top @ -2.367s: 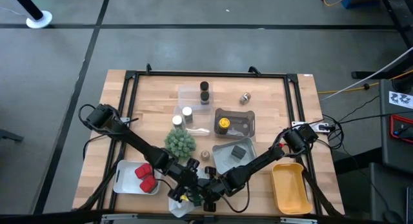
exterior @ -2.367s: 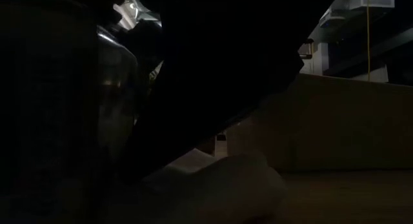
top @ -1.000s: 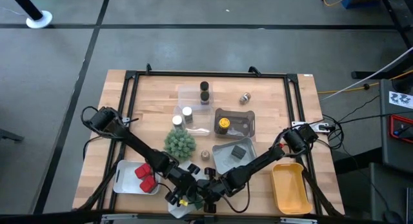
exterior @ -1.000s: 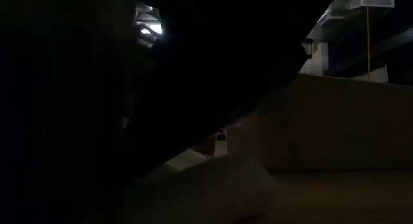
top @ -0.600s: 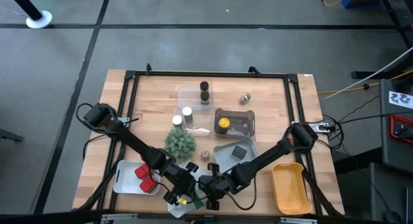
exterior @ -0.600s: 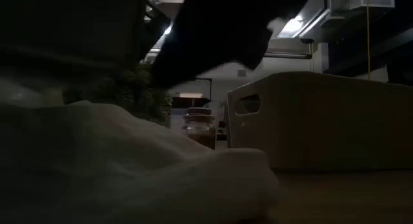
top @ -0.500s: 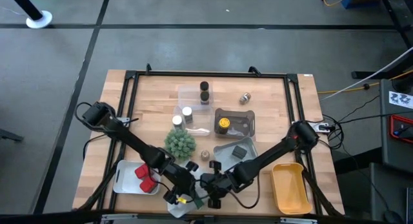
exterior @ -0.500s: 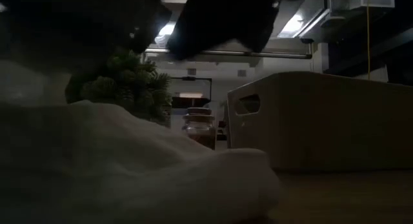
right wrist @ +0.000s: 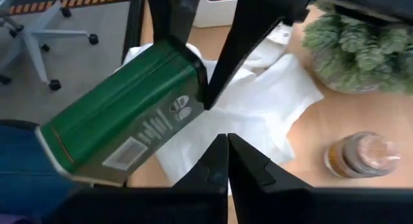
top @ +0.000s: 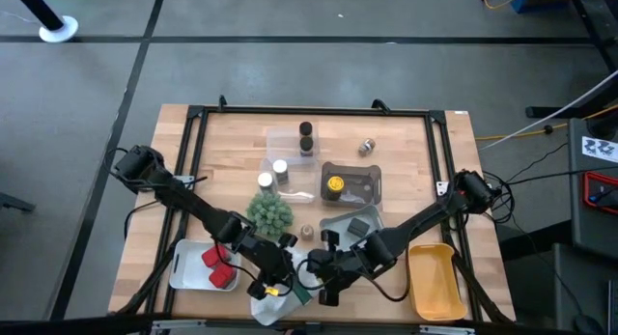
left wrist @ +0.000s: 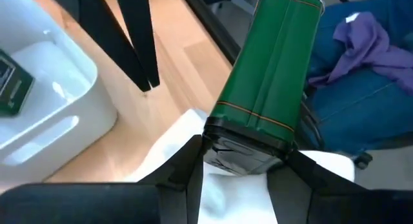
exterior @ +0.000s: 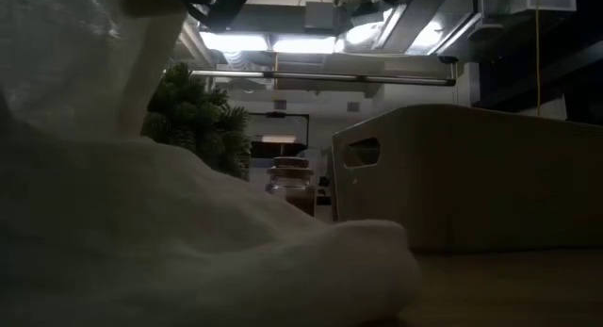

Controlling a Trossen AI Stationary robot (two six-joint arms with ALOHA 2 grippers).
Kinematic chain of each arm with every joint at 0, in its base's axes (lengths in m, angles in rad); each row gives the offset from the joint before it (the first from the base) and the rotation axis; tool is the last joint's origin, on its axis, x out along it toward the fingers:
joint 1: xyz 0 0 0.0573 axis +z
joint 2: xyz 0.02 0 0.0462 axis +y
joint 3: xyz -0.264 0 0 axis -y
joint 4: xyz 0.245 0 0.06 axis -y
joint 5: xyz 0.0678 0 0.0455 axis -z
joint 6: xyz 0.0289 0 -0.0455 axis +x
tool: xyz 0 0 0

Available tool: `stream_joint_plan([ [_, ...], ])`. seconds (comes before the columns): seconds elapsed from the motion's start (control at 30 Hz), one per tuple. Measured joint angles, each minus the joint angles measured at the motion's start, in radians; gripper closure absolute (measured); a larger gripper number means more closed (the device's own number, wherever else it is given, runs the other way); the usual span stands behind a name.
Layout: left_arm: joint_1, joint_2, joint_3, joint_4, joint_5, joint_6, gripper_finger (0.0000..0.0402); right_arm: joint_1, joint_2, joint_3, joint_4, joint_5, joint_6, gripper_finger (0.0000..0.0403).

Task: Sort spices by type
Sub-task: Put the green seasoning can into the gray bin

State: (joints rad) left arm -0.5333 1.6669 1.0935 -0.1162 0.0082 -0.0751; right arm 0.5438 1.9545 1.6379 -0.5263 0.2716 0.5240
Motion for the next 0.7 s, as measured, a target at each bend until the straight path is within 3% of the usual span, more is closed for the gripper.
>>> stream_joint_plan([
  [0.23, 0.017, 0.000, 0.000, 0.005, -0.047, -0.244, 0.0278, 0.000, -0.001, 0.000, -0.026, 0.037, 0.008, 0.0398],
  [0.4, 0.018, 0.000, 0.000, -0.006, -0.090, -0.307, 0.0276, 0.006, -0.001, -0.001, -0.029, 0.068, 0.032, 0.0398],
  [0.7, 0.017, 0.002, 0.000, -0.125, -0.097, -0.415, 0.0275, 0.006, -0.005, -0.001, -0.065, -0.039, 0.149, 0.0398],
])
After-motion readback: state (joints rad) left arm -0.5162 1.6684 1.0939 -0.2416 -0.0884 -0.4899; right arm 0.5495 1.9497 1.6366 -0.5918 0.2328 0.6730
